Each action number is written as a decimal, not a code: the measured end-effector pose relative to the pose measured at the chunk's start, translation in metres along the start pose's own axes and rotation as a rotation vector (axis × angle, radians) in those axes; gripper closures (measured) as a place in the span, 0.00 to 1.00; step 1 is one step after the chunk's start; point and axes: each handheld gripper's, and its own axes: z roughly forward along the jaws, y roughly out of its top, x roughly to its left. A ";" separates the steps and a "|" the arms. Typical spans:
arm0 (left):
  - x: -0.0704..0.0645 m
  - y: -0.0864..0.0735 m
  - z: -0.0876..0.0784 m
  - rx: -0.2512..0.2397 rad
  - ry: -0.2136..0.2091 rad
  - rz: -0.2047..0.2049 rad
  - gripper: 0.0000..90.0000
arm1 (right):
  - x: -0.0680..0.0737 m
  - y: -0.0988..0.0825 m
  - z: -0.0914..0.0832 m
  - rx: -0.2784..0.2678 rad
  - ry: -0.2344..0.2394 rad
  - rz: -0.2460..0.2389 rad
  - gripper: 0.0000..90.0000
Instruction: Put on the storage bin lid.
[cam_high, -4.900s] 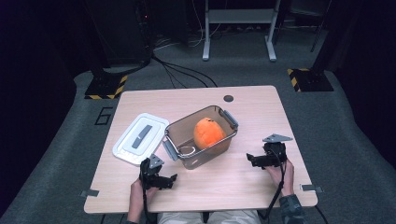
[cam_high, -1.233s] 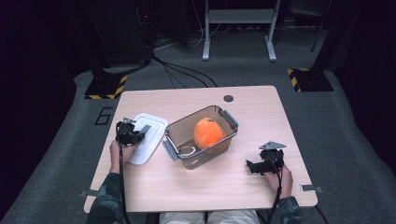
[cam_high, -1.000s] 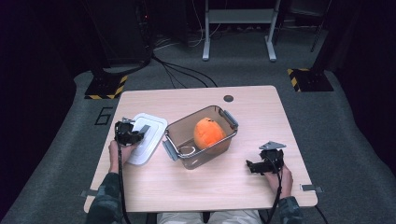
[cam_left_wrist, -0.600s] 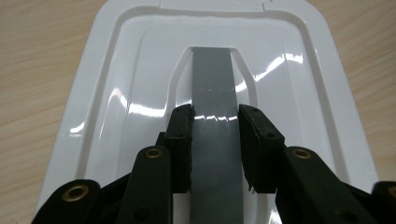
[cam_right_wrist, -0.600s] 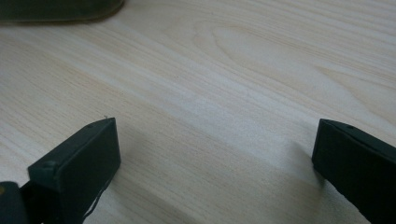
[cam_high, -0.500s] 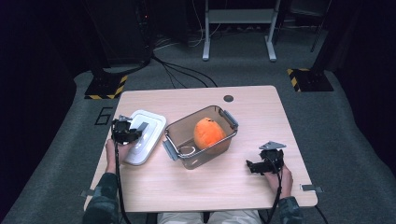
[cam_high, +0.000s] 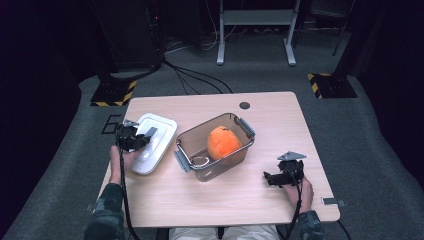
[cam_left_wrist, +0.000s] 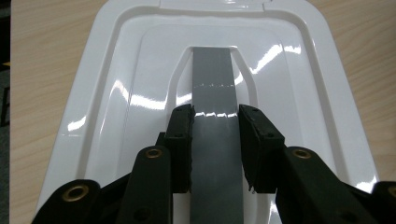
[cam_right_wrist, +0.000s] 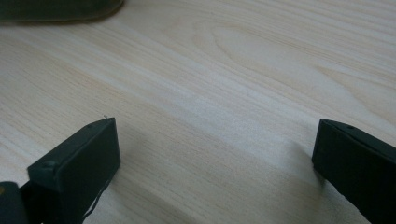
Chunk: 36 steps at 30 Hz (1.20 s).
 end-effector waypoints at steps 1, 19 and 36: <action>-0.001 0.001 -0.002 0.002 0.004 0.004 0.74 | 0.000 0.000 0.000 0.000 -0.002 0.000 0.00; -0.011 0.027 -0.024 -0.013 -0.033 0.057 0.74 | 0.000 0.000 0.000 0.002 -0.002 -0.001 0.00; -0.027 0.054 -0.045 -0.044 -0.056 0.116 0.74 | 0.000 0.000 0.000 0.002 -0.002 -0.001 0.00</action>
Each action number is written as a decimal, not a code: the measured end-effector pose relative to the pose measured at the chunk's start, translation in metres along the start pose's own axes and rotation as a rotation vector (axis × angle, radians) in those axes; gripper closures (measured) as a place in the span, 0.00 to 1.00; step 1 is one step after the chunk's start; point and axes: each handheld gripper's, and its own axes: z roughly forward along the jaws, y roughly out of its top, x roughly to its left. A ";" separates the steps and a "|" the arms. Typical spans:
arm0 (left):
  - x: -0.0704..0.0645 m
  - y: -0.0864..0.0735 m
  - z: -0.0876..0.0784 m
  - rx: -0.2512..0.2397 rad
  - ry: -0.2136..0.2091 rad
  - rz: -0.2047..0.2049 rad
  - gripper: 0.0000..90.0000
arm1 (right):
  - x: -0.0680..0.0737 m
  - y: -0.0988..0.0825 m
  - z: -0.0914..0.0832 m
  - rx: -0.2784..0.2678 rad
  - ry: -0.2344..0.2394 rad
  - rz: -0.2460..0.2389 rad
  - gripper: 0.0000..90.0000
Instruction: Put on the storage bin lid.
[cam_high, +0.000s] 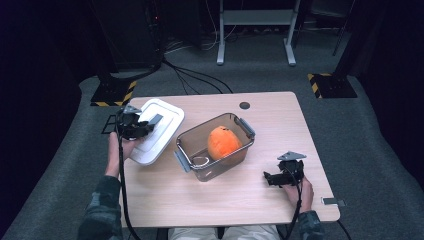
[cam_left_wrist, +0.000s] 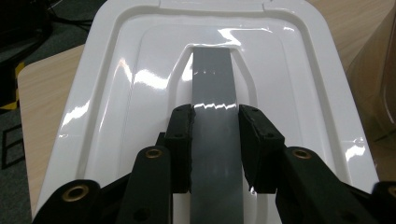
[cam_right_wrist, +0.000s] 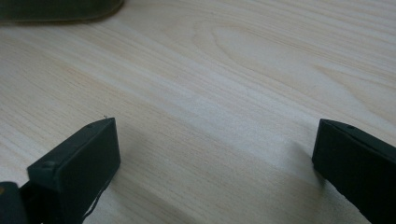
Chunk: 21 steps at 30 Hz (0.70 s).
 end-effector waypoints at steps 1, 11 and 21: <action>-0.001 0.002 -0.001 -0.004 -0.005 0.000 0.74 | 0.000 0.000 0.000 0.000 0.000 -0.001 0.00; -0.010 0.018 -0.010 -0.020 -0.028 0.026 0.74 | 0.000 0.000 0.000 0.002 0.001 0.002 0.00; -0.023 0.034 -0.017 -0.042 -0.046 0.054 0.74 | 0.000 0.000 0.000 0.002 0.001 0.002 0.00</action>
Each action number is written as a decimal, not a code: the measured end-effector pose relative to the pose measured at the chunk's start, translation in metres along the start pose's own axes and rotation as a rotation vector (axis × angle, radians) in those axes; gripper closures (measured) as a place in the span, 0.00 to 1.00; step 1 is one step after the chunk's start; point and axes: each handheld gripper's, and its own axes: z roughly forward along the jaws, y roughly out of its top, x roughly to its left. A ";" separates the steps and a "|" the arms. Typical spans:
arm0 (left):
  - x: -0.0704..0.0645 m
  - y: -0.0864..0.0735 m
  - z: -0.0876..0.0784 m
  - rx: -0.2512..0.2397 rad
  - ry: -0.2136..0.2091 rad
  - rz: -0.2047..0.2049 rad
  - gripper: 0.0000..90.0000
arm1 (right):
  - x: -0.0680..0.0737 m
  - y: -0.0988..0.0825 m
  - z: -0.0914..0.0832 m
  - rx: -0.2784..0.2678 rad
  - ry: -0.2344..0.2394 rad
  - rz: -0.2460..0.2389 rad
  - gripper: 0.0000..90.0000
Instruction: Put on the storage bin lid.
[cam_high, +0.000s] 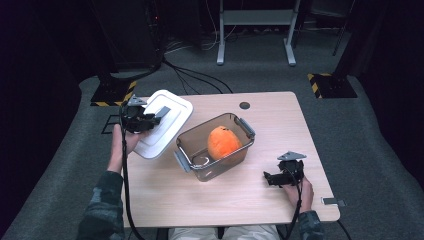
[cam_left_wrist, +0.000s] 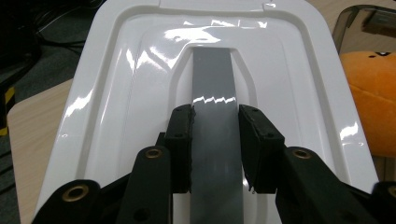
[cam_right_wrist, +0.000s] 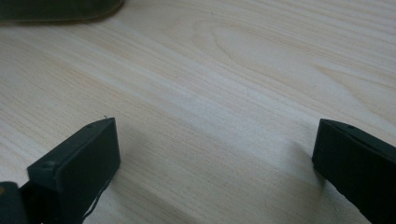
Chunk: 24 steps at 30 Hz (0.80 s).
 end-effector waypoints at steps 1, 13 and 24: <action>-0.002 0.002 -0.001 -0.005 -0.006 -0.002 0.74 | 0.000 0.000 0.000 0.000 0.000 0.000 0.00; -0.020 0.020 -0.009 -0.037 -0.046 0.036 0.74 | 0.000 0.000 0.000 0.000 0.000 0.000 0.00; -0.044 0.036 -0.012 -0.056 -0.113 0.074 0.74 | 0.000 0.000 0.000 0.000 0.000 0.001 0.00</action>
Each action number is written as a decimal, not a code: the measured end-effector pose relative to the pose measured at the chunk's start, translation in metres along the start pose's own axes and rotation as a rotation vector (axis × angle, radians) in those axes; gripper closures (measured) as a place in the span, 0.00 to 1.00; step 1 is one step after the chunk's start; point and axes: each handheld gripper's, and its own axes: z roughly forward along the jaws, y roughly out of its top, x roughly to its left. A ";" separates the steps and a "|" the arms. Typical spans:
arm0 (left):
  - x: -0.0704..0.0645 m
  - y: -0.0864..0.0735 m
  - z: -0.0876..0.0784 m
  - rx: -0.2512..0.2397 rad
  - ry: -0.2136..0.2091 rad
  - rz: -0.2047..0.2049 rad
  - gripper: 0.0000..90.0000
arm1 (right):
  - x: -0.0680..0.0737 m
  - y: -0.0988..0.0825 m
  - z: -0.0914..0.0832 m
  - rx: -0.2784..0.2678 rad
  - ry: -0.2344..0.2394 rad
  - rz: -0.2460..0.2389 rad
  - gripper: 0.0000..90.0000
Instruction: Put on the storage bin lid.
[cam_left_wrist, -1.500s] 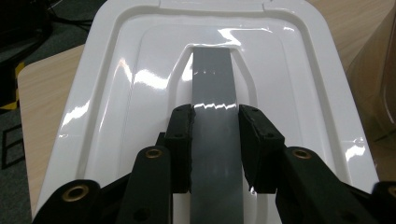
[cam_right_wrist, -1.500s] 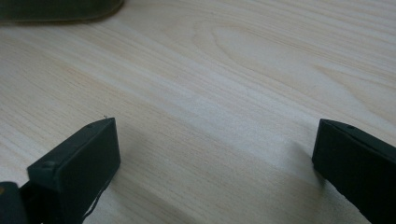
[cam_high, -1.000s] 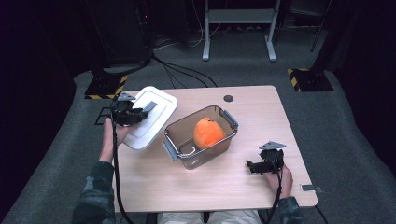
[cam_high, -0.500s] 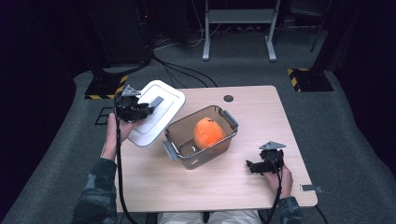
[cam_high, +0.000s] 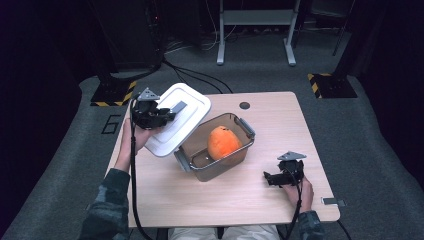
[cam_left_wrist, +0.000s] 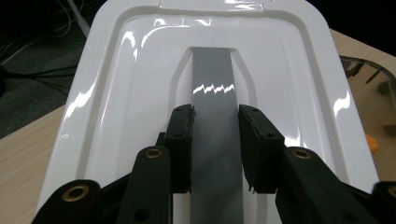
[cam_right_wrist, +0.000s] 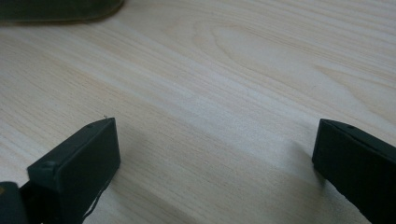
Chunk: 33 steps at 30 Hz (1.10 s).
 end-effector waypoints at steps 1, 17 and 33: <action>-0.003 0.001 0.001 -0.004 -0.005 -0.001 0.74 | 0.000 0.000 0.000 0.000 0.000 0.000 0.00; -0.045 0.020 0.036 0.032 -0.111 0.071 0.74 | 0.000 0.000 0.000 0.000 0.000 -0.001 0.00; -0.083 0.016 0.085 0.149 -0.192 0.134 0.74 | 0.000 0.000 0.000 -0.003 -0.004 0.002 0.00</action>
